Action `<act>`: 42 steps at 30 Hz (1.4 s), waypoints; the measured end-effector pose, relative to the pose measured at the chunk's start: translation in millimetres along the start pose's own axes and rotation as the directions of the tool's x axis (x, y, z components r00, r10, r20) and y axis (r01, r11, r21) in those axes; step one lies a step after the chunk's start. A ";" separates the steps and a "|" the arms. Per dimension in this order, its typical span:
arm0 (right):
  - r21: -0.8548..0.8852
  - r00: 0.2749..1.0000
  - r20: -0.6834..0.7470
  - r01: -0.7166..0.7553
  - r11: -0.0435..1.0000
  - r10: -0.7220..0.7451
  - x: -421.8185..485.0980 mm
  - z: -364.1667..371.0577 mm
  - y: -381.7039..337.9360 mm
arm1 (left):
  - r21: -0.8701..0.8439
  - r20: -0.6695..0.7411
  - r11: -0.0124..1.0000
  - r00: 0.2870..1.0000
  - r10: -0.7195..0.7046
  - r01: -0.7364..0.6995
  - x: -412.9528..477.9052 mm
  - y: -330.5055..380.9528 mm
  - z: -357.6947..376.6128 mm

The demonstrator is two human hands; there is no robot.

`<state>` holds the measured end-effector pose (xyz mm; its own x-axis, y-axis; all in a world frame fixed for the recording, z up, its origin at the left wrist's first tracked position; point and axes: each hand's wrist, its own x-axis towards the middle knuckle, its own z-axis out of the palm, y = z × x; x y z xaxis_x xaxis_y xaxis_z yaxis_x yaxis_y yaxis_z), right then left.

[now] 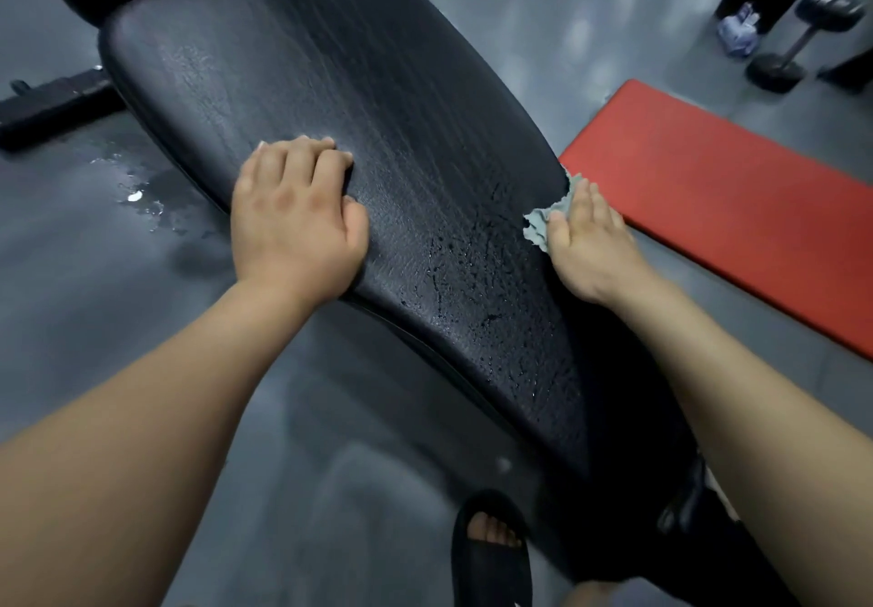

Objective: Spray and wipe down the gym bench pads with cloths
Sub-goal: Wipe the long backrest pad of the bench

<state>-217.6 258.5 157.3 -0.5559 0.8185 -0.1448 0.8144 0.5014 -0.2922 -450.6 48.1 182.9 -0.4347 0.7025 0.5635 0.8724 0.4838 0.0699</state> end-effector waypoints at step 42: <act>0.072 0.978 -0.017 0.207 0.976 -0.206 78.4 -25.9 -46.5 | -0.028 -0.018 0.999 0.999 0.033 -0.034 -2.7 -5.5 2.7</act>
<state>-294.8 306.6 184.0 -0.7088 0.7023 -0.0655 0.6678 0.6383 -0.3830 -454.8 44.9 178.8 -0.4013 0.7090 0.5799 0.8926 0.4447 0.0742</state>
